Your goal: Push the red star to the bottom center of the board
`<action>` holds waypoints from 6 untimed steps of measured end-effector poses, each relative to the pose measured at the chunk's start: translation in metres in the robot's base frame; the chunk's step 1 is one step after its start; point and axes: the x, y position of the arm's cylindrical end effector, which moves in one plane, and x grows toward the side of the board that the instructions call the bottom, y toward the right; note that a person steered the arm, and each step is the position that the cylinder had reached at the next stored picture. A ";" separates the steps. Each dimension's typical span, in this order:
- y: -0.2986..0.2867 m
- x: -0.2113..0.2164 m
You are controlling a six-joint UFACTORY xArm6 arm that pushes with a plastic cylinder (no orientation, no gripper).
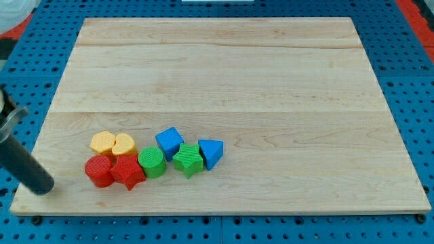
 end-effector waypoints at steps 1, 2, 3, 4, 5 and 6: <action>0.036 -0.015; 0.089 -0.015; 0.124 -0.015; 0.124 -0.020; 0.140 -0.020; 0.152 -0.020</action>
